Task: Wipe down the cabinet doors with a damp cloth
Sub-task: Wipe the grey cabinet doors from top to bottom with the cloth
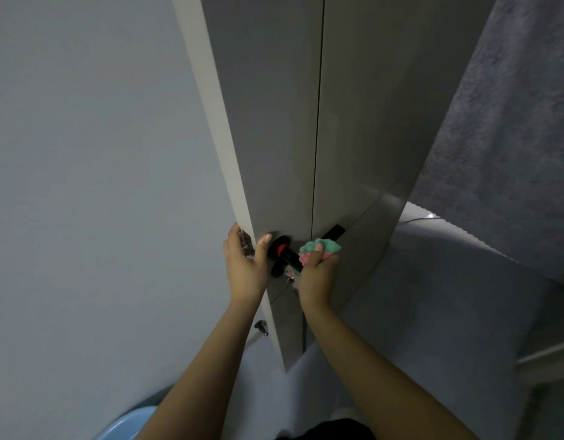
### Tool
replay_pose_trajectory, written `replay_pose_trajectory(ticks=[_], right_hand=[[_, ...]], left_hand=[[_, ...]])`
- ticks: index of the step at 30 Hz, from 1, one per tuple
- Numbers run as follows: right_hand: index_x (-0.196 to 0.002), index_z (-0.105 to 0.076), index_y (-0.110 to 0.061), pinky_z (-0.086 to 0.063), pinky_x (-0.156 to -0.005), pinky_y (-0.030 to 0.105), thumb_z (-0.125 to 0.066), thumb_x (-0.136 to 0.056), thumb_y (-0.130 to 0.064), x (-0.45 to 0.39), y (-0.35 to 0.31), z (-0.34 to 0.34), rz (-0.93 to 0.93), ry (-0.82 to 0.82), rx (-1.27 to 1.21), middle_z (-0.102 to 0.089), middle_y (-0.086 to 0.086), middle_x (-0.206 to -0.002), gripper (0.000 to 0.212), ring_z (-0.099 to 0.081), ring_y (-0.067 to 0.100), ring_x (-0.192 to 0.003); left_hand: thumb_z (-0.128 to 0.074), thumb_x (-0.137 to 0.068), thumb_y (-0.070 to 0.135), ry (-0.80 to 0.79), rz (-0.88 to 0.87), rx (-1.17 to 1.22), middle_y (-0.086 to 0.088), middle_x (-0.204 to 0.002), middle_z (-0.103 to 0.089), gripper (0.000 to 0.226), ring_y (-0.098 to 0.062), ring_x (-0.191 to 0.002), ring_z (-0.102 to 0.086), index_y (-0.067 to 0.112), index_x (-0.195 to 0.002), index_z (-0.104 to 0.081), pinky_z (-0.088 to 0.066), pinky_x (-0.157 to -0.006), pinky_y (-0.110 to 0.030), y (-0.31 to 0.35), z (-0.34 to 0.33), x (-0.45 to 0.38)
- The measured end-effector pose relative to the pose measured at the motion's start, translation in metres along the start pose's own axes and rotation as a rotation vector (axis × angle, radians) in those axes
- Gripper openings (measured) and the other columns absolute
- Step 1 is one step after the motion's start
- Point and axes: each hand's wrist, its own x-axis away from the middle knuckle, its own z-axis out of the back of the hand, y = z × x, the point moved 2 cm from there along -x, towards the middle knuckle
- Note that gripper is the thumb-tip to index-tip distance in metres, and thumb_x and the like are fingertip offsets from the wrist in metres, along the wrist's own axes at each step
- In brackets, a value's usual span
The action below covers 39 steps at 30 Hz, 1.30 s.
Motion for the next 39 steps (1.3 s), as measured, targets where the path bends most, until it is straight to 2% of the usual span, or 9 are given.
replay_pose_trajectory(ticks=[4,7,11,13,16,20,22,29,39], right_hand=[[-0.112,-0.050,0.002,-0.034,-0.047,0.018,-0.040,-0.102,-0.028,-0.014,-0.007,0.000,-0.020,0.060,0.168,-0.060,0.004,-0.086,0.034,-0.059,0.020,-0.073],[-0.114,-0.049,0.003,-0.030,-0.052,0.025,-0.039,-0.103,-0.028,-0.031,-0.021,0.003,-0.087,0.084,0.218,-0.063,0.005,-0.089,0.035,-0.060,0.022,-0.078],[-0.114,-0.047,-0.003,-0.046,-0.053,0.021,-0.041,-0.102,-0.030,0.011,-0.009,-0.010,-0.082,-0.015,0.204,-0.068,0.008,-0.096,0.030,-0.061,0.014,-0.065],[-0.118,-0.045,-0.001,-0.042,-0.050,0.010,-0.043,-0.101,-0.028,0.031,-0.001,-0.014,-0.094,-0.048,0.158,-0.064,0.009,-0.099,0.032,-0.058,0.012,-0.069],[-0.117,-0.046,0.002,-0.045,-0.050,0.013,-0.043,-0.101,-0.025,0.020,-0.005,-0.018,-0.189,-0.047,0.064,-0.063,0.008,-0.097,0.032,-0.060,0.012,-0.071],[-0.121,-0.042,0.003,-0.048,-0.068,0.026,-0.045,-0.100,-0.021,0.010,-0.011,-0.021,-0.179,0.024,0.023,-0.060,0.011,-0.102,0.032,-0.064,0.026,-0.090],[-0.128,-0.038,0.005,-0.044,-0.071,0.023,-0.046,-0.100,-0.023,0.022,-0.013,-0.025,-0.132,0.037,0.044,-0.057,0.011,-0.105,0.041,-0.060,0.021,-0.092],[-0.114,-0.049,0.010,-0.038,-0.049,0.003,-0.049,-0.099,-0.025,0.015,0.000,-0.019,-0.057,-0.027,0.106,-0.062,0.014,-0.095,0.038,-0.062,0.024,-0.082],[-0.111,-0.054,0.003,-0.037,-0.040,0.010,-0.039,-0.102,-0.031,0.000,0.000,0.014,-0.105,-0.104,0.234,-0.063,0.008,-0.086,0.039,-0.056,0.011,-0.063]], left_hand=[[-0.055,-0.078,0.060,-0.011,0.010,-0.008,-0.008,-0.101,-0.058,0.056,-0.029,-0.097,-0.055,0.018,-0.115,-0.052,-0.050,-0.086,-0.050,0.002,0.002,0.000],[-0.054,-0.077,0.060,-0.008,0.008,-0.018,-0.010,-0.099,-0.056,0.059,-0.031,-0.094,-0.053,0.014,-0.114,-0.052,-0.050,-0.084,-0.050,0.006,0.002,0.000],[-0.054,-0.076,0.060,0.008,0.014,-0.011,-0.014,-0.101,-0.057,0.063,-0.032,-0.093,-0.056,0.012,-0.116,-0.050,-0.050,-0.081,-0.052,0.007,0.002,0.001],[-0.054,-0.076,0.061,-0.003,0.019,-0.020,-0.009,-0.104,-0.057,0.063,-0.029,-0.096,-0.057,0.015,-0.118,-0.050,-0.051,-0.083,-0.050,0.008,0.002,0.000],[-0.055,-0.075,0.062,-0.027,0.027,-0.006,-0.007,-0.106,-0.056,0.063,-0.027,-0.099,-0.057,0.017,-0.120,-0.050,-0.051,-0.084,-0.048,0.010,0.005,0.000],[-0.057,-0.074,0.062,-0.029,0.036,0.005,-0.011,-0.107,-0.058,0.067,-0.026,-0.096,-0.059,0.016,-0.121,-0.051,-0.052,-0.083,-0.048,0.010,0.005,-0.002],[-0.058,-0.075,0.058,-0.016,0.044,0.012,-0.009,-0.109,-0.056,0.066,-0.025,-0.098,-0.058,0.015,-0.123,-0.050,-0.052,-0.085,-0.046,0.011,0.004,-0.001],[-0.065,-0.088,0.034,-0.021,0.061,-0.004,0.007,-0.107,-0.046,0.050,-0.023,-0.105,-0.054,0.015,-0.131,-0.046,-0.049,-0.093,-0.044,0.008,0.004,0.000],[-0.067,-0.087,0.031,0.002,0.048,0.004,0.000,-0.105,-0.047,0.042,-0.020,-0.094,-0.052,0.013,-0.121,-0.048,-0.050,-0.085,-0.035,0.019,-0.003,0.027]])
